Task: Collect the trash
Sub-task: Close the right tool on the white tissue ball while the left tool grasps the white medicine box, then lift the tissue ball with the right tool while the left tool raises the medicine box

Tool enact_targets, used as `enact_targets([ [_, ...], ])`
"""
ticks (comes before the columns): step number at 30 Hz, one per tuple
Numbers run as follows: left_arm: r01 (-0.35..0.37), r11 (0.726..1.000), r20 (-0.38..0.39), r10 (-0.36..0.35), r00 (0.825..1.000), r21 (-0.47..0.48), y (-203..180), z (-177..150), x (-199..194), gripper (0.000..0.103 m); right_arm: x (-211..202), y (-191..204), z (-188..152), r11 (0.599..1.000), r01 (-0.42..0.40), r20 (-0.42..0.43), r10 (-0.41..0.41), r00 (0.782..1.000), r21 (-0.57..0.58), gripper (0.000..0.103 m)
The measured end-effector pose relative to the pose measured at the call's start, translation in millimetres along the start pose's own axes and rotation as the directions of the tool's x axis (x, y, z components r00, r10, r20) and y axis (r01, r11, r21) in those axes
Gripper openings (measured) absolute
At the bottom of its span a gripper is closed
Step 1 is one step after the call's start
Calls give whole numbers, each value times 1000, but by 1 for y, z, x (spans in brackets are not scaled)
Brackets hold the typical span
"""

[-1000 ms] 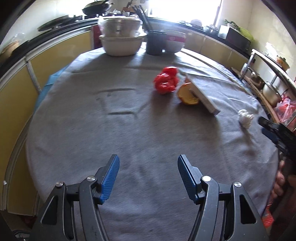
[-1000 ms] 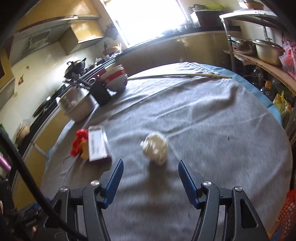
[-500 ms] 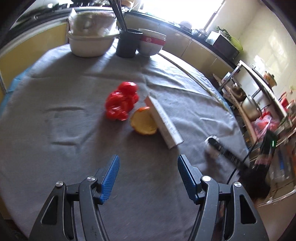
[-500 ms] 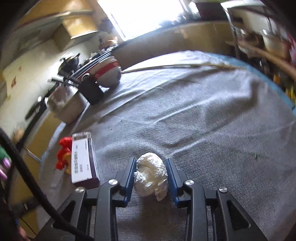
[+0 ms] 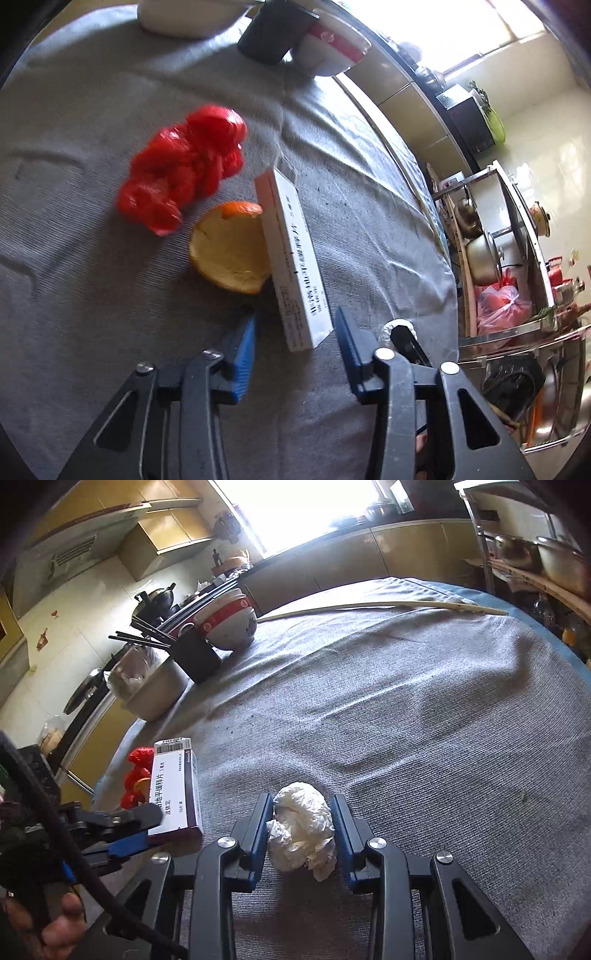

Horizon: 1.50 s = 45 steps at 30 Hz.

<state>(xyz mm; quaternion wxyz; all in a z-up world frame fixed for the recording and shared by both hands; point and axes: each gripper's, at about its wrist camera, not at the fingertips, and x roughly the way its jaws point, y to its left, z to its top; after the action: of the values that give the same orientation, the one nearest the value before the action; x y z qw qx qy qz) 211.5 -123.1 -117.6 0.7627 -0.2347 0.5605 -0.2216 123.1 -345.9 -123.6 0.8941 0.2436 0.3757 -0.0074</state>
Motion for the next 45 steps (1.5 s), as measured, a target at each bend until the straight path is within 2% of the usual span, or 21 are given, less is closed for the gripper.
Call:
enact_targets([
  [2, 9, 1000, -3, -9, 1000, -20, 0, 1, 4, 24, 0, 0, 0, 1000, -5, -1, 5, 1000, -1, 34],
  [6, 11, 999, 15, -10, 1000, -37, 1, 1, 5, 22, -6, 0, -2, 1000, -7, 11, 7, 1000, -16, 34],
  [9, -2, 1000, 41, 3, 999, -19, -2, -1, -2, 15, -16, 1, -3, 1000, -5, 28, 6, 1000, -27, 34],
  [19, -25, 995, 119, 14, 993, 96, -20, -29, -49, 15, -65, 13, -13, 998, -29, 85, 34, 996, -53, 34],
  [31, -98, 971, 203, 53, 978, 218, -30, -100, -115, 15, -127, 37, -49, 995, -77, 122, 85, 989, -70, 34],
  [39, -184, 936, 297, 93, 950, 298, -40, -141, -151, 15, -168, 46, -69, 991, -105, 149, 117, 982, -84, 34],
  [45, -218, 915, 344, 95, 934, 340, -52, -168, -175, 15, -199, 54, -82, 987, -120, 179, 138, 974, -108, 34],
])
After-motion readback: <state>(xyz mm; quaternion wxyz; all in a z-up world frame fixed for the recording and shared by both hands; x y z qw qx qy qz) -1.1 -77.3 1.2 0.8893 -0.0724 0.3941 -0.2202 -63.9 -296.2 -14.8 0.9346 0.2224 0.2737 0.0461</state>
